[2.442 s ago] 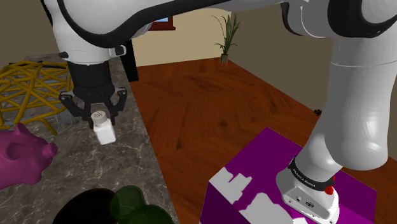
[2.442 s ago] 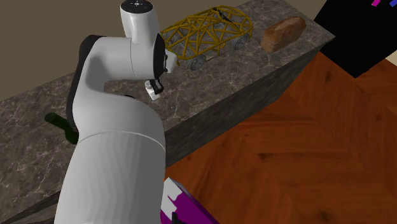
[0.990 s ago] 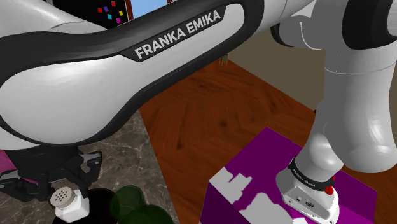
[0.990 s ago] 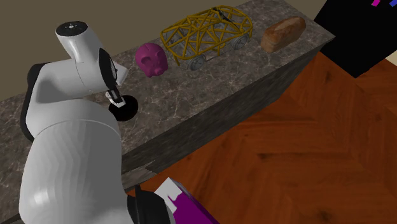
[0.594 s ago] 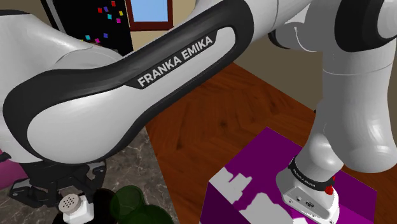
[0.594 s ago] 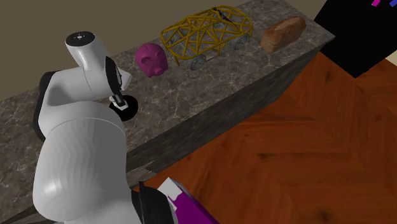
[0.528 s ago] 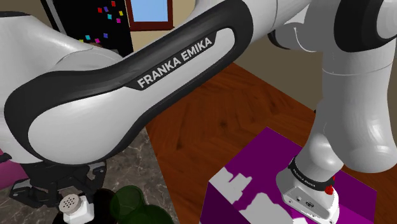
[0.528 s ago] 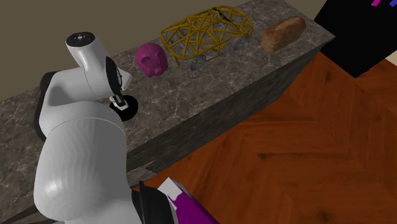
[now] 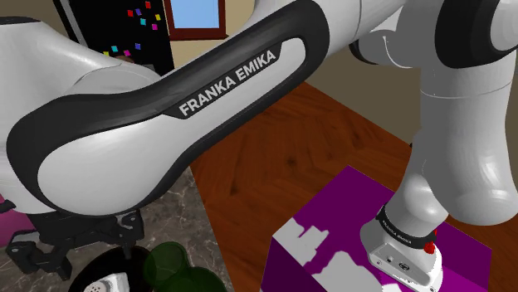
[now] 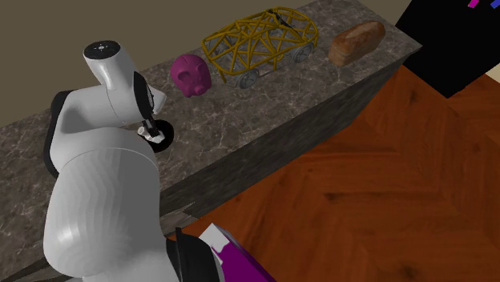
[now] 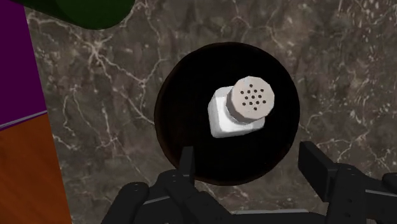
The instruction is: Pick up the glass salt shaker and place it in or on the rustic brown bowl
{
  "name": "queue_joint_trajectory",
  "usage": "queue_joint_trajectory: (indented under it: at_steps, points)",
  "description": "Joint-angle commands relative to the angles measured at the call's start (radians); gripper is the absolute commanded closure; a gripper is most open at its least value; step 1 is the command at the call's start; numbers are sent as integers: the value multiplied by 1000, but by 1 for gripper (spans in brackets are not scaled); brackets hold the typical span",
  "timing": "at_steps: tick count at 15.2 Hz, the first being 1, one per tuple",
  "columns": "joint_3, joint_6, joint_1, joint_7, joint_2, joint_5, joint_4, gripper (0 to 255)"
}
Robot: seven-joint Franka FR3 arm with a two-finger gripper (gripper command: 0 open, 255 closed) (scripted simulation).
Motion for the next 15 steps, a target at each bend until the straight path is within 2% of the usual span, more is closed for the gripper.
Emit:
queue_joint_trajectory:
  at_steps: [1,4,8,15]
  points:
    - [0,0,0,0,0,0,0,0]
    - [0,0,0,0,0,0,0,0]
    - [16,-102,-18,-19,-52,31,56,0]
    - [16,-102,-18,-19,-52,31,56,0]
